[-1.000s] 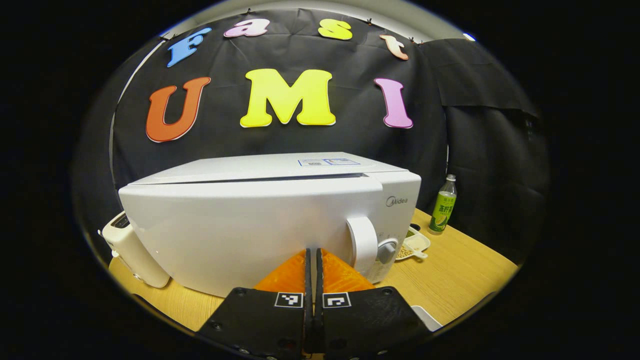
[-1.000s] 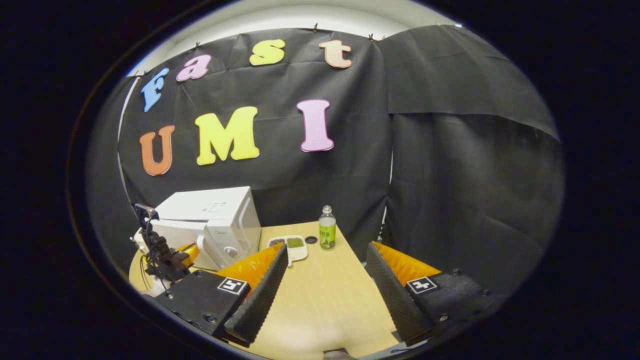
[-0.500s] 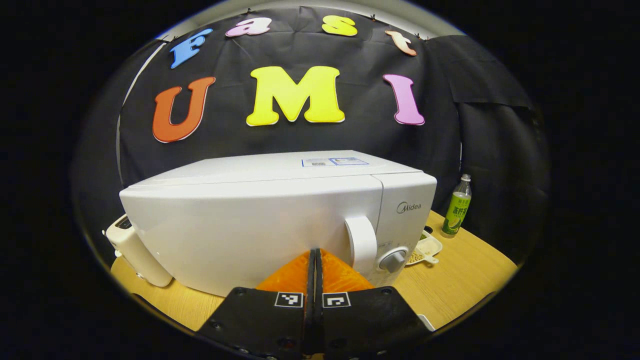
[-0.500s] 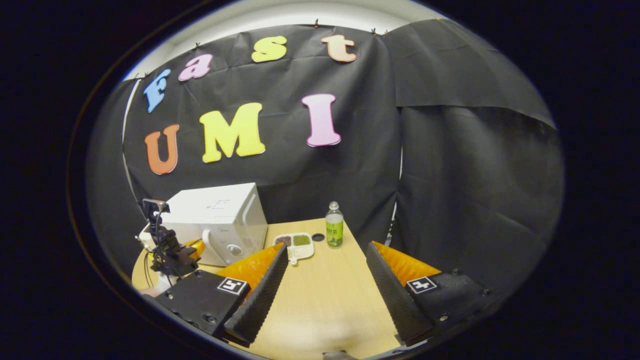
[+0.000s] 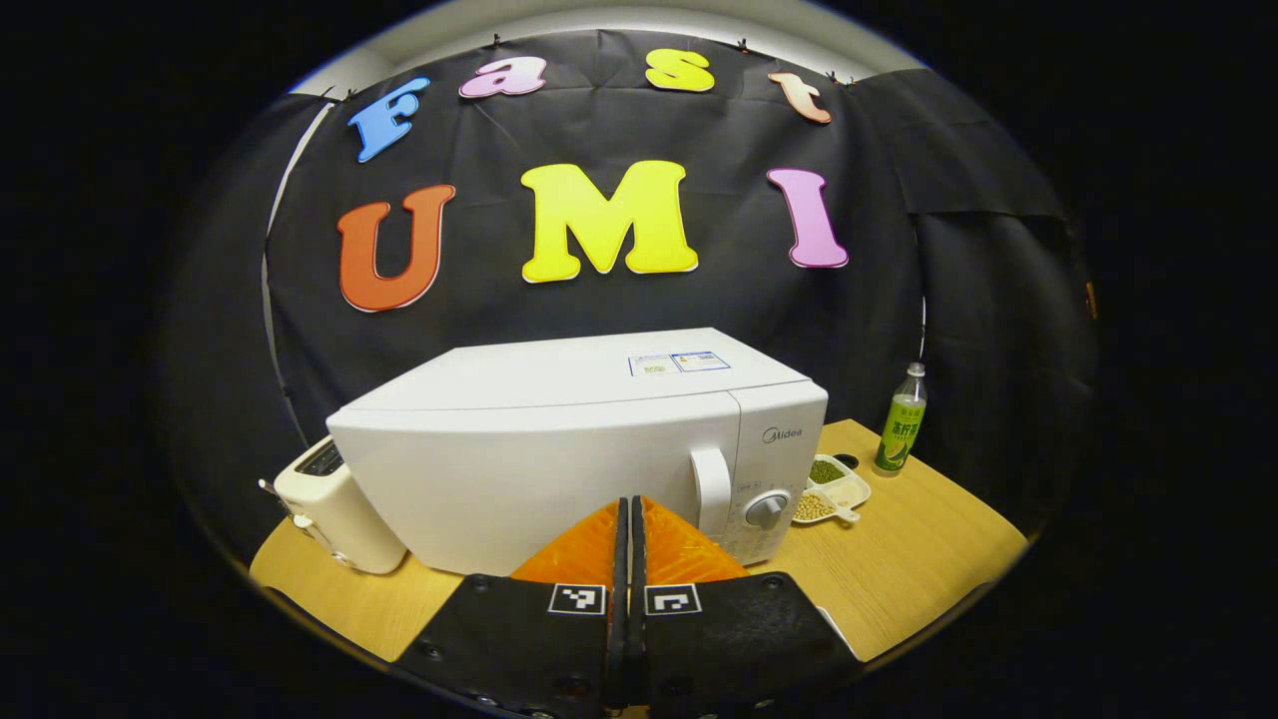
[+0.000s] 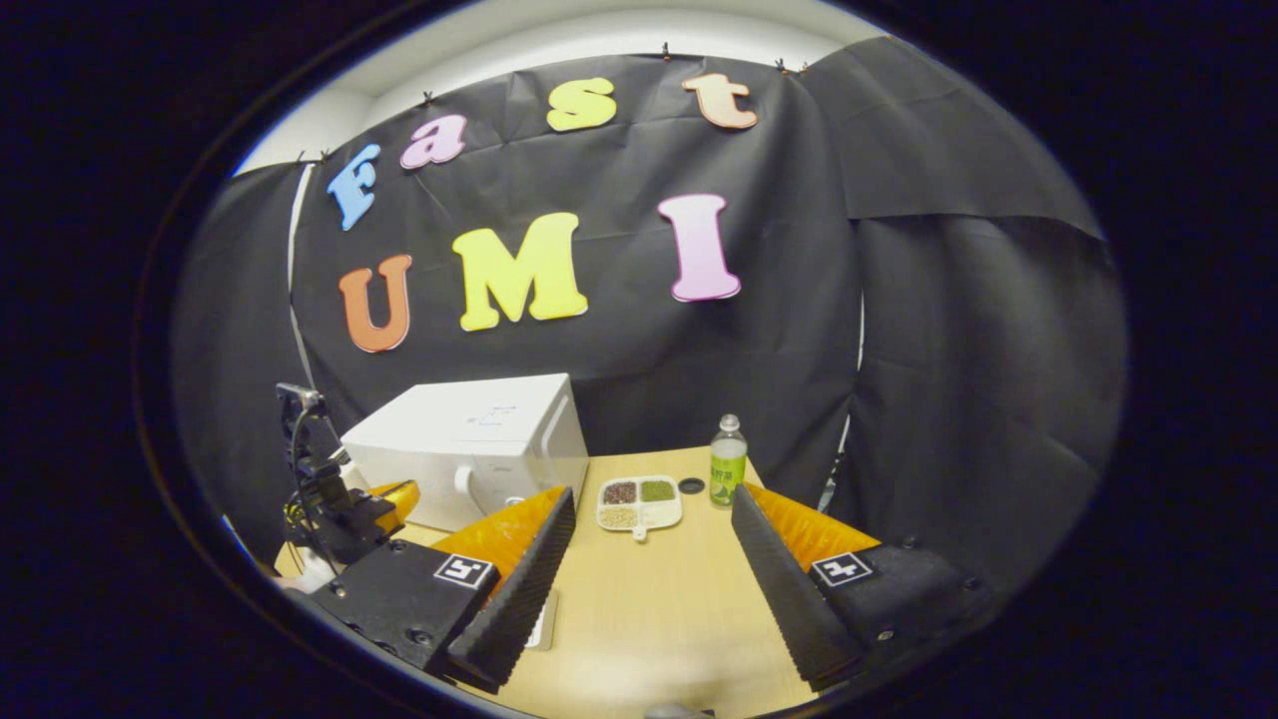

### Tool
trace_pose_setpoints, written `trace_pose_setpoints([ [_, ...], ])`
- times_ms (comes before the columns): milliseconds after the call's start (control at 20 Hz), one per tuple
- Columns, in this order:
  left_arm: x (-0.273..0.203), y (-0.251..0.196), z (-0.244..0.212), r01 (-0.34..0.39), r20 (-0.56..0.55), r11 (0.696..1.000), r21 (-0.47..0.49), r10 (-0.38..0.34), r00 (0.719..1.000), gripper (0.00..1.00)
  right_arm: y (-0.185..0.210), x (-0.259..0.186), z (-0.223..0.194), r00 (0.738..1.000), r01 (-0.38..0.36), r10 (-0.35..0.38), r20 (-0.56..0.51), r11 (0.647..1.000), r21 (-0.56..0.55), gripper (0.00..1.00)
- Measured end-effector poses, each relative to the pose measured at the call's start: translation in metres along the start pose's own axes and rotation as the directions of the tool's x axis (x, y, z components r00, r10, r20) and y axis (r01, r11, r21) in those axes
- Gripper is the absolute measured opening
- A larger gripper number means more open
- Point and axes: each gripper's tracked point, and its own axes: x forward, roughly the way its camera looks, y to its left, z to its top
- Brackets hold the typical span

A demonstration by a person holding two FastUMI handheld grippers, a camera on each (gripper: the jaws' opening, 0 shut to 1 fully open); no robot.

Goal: Open the microwave oven with the left hand, put the food in, and close the microwave oven.

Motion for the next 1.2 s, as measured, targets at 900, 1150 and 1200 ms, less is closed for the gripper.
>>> trace_pose_setpoints([
  [900,-0.213,0.078,0.103,-0.016,0.191,1.0,0.016,0.013,0.982,0.96,0.085,-0.114,0.057,0.971,0.036,-0.028,0.238,0.999,-0.031,1.0],
  [1150,-0.26,0.101,0.141,-0.068,0.248,0.995,-0.079,0.086,0.965,0.96,0.092,-0.13,0.077,0.966,0.027,-0.009,0.259,0.997,-0.066,1.0],
  [1200,-0.265,0.105,0.144,-0.086,0.246,0.992,-0.092,0.107,0.963,0.96,0.092,-0.131,0.077,0.967,0.025,-0.004,0.254,0.997,-0.078,0.92],
])
